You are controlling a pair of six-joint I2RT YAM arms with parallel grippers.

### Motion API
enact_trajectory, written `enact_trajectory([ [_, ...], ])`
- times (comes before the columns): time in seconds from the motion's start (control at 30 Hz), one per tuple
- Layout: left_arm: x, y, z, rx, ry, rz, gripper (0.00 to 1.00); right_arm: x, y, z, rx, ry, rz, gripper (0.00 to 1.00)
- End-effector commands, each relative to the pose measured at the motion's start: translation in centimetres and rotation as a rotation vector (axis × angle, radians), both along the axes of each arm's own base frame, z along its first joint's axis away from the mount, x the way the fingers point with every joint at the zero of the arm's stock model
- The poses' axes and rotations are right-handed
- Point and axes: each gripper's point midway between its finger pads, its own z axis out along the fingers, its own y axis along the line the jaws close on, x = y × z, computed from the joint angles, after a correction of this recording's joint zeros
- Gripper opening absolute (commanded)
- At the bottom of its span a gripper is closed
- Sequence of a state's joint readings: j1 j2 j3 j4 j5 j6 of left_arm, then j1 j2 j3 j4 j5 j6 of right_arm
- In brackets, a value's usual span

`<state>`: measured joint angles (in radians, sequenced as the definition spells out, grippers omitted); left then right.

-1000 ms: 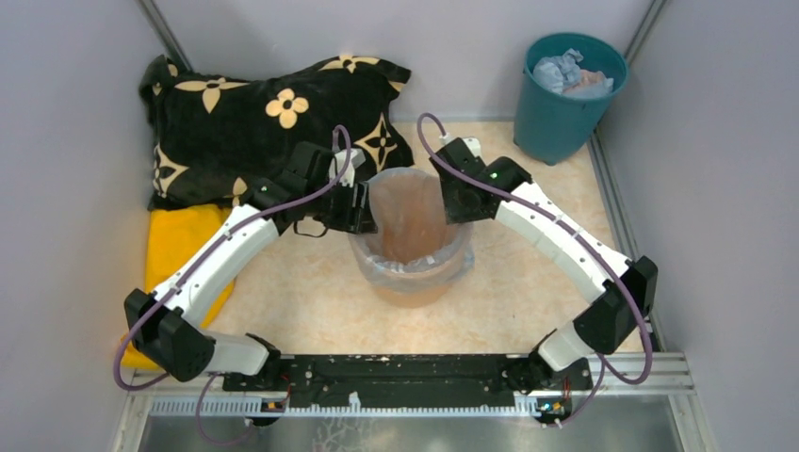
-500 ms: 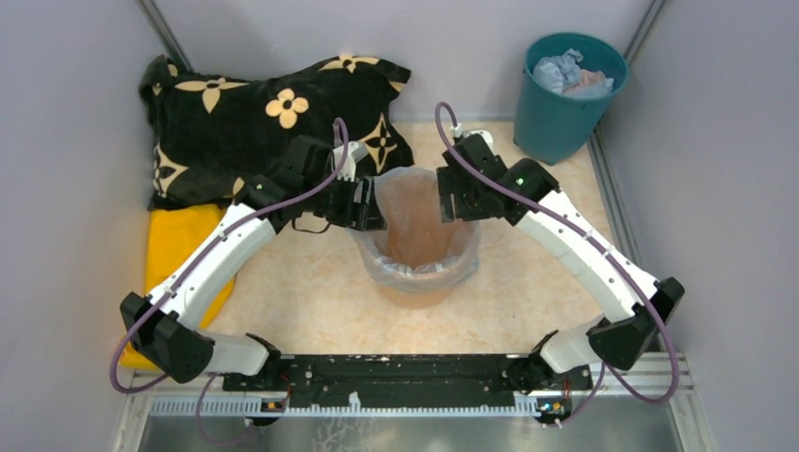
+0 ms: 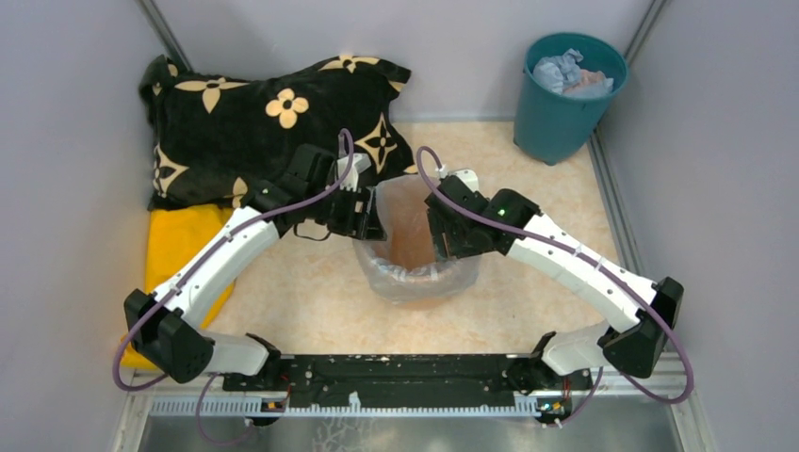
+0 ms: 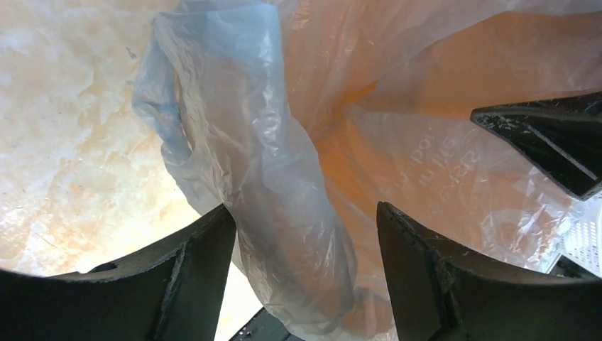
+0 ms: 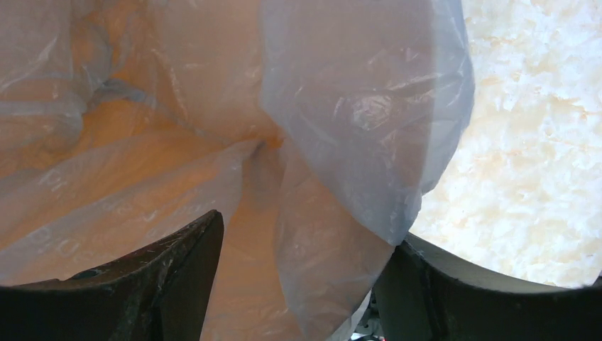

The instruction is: Put the trash bags into the trash bin

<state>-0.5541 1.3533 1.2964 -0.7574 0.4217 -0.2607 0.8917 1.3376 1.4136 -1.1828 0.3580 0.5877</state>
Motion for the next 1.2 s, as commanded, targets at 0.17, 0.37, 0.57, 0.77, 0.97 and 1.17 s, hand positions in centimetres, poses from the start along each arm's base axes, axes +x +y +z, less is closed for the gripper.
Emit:
enact_trajectory([
  [0.17,-1.2,-0.6,-0.8,-0.043,0.014,-0.060,0.78,0.7,1.8,-1.1,0.030,-0.007,-0.010,0.53],
  [0.37,-1.1,-0.7,0.9,-0.067,-0.030,-0.061,0.82,1.2,2.1,-0.8,0.035,-0.024,-0.013,0.11],
  [0.57,-0.8,-0.7,2.9,-0.071,-0.066,-0.067,0.85,2.7,1.2,0.7,0.031,-0.053,-0.026,0.10],
  [0.77,-1.2,-0.6,2.8,-0.072,-0.059,-0.078,0.87,4.1,0.4,1.4,0.028,-0.055,-0.026,0.56],
  [0.97,-1.9,0.2,3.2,-0.066,-0.066,-0.056,0.94,3.9,-0.4,3.7,0.059,-0.107,-0.032,0.70],
  [1.17,-3.1,1.4,3.2,-0.050,-0.066,-0.029,0.99,3.5,-2.2,7.7,0.059,-0.173,-0.054,0.71],
])
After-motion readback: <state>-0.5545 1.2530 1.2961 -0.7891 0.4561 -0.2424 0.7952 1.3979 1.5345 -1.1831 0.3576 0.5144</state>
